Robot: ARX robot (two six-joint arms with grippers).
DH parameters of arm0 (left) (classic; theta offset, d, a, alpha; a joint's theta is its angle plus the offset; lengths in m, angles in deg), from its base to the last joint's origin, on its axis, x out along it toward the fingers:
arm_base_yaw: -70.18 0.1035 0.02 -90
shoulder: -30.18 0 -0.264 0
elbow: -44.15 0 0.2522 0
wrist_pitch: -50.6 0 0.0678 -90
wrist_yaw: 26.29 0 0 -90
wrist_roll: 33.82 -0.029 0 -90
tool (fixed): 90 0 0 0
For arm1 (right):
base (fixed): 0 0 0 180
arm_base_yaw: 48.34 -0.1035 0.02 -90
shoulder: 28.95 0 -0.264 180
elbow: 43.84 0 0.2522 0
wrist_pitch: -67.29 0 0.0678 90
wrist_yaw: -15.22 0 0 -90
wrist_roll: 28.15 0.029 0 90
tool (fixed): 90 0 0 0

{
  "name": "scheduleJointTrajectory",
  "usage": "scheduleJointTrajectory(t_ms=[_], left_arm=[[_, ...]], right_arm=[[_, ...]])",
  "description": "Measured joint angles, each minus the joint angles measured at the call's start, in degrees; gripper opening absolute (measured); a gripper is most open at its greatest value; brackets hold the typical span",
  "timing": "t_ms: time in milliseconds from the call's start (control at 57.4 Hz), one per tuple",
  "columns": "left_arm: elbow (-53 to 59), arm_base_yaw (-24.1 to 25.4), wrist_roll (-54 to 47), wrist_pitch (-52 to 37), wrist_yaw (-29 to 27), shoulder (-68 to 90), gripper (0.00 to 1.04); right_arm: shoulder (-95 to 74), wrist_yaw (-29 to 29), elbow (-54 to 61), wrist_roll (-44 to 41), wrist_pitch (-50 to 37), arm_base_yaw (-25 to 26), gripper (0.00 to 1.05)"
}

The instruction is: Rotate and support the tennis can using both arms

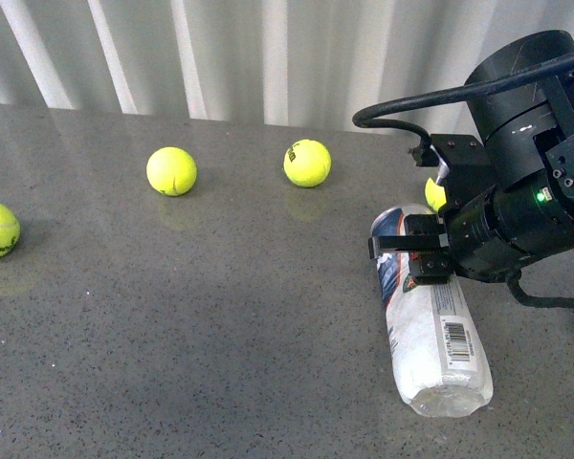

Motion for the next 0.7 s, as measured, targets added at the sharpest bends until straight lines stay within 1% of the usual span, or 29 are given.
scheduleJointTrajectory(t_ms=[157,314,470,523,592,645,680,697], left_arm=[[0.00,0.00,0.00,0.00,0.00,0.00,0.98],[0.00,0.00,0.00,0.00,0.00,0.00,0.98],[0.00,0.00,0.00,0.00,0.00,0.00,0.98],[0.00,0.00,0.00,0.00,0.00,0.00,0.98],[0.00,0.00,0.00,0.00,0.00,0.00,0.98],[0.00,0.00,0.00,0.00,0.00,0.00,0.98],[0.00,0.00,0.00,0.00,0.00,0.00,0.98],[0.00,0.00,0.00,0.00,0.00,0.00,0.98]], right_arm=[[1.40,-0.07,0.28,-0.07,0.00,-0.07,0.12],[3.82,-1.88,1.51,-1.36,0.02,-0.02,0.07],[8.92,-8.20,4.20,-7.30,-5.07,-0.11,0.06],[12.41,-10.80,6.16,-12.52,-9.97,-0.31,0.06],[17.62,-13.00,9.53,-23.74,-19.82,-0.98,0.06],[20.09,-12.07,12.72,-34.47,-29.16,-1.90,0.06],[20.52,-10.62,14.62,-40.39,-34.16,-2.40,0.06],[20.52,-10.01,15.10,-43.04,-35.34,-2.51,0.06]])
